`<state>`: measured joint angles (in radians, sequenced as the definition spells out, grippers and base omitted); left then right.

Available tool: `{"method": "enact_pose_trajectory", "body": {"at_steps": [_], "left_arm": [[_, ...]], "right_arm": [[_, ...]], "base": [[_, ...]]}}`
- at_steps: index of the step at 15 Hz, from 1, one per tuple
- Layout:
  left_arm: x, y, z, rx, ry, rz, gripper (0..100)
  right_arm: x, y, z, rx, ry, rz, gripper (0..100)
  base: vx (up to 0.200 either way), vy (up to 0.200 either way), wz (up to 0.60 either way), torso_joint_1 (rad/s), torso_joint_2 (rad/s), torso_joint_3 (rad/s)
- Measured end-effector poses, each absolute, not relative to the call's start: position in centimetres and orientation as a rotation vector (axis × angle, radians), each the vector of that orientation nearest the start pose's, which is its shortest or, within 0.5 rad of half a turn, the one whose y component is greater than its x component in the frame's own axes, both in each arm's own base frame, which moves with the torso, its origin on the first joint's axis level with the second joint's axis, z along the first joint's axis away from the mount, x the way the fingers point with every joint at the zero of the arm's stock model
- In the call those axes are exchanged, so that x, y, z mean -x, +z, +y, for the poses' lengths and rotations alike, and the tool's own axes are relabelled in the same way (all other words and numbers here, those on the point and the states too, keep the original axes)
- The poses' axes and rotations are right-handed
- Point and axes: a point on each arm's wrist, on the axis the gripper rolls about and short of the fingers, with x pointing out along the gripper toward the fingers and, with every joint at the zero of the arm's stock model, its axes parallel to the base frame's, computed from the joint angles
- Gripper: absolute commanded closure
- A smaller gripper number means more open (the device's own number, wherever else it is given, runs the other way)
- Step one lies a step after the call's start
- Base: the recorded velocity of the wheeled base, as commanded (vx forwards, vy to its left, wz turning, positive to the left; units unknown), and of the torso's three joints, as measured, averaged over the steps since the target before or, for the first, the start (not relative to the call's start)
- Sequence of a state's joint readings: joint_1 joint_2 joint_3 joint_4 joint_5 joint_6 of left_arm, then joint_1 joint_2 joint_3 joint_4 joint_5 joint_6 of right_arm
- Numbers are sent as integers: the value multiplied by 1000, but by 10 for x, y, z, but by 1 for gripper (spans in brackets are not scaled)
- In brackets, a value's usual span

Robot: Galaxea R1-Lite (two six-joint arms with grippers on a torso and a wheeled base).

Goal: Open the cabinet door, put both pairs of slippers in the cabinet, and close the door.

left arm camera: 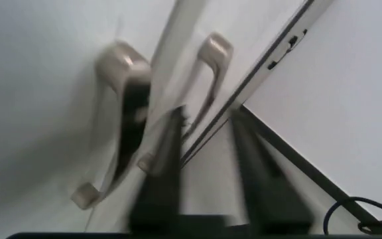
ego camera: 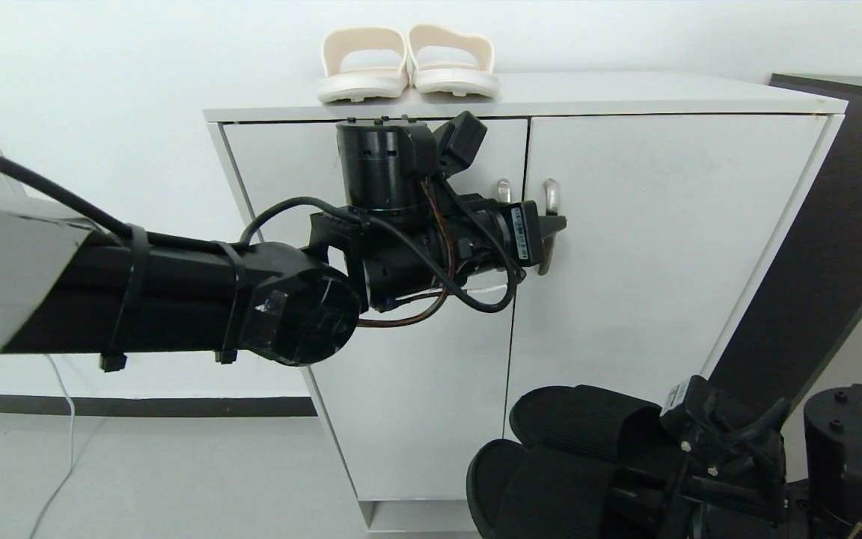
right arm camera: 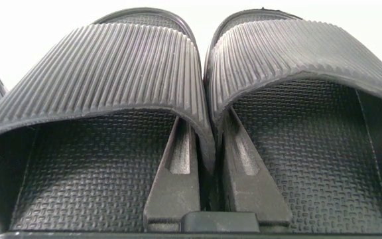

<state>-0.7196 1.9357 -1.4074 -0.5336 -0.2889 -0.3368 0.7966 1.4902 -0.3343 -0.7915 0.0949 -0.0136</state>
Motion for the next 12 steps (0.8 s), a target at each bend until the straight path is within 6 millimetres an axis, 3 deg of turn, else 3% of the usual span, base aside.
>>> {"method": "enact_pose_trajectory", "body": {"at_steps": [8, 12], "left_arm": [[-249, 256, -263, 293, -1066, 214, 100], [-225, 261, -242, 294, -1068, 220, 100]], "right_arm": [[-133, 134, 150, 138, 977, 345, 100], [-128, 135, 151, 138, 1003, 335, 100]], "base": [[0, 0, 0, 0, 0, 0], [0, 0, 0, 0, 0, 0]]}}
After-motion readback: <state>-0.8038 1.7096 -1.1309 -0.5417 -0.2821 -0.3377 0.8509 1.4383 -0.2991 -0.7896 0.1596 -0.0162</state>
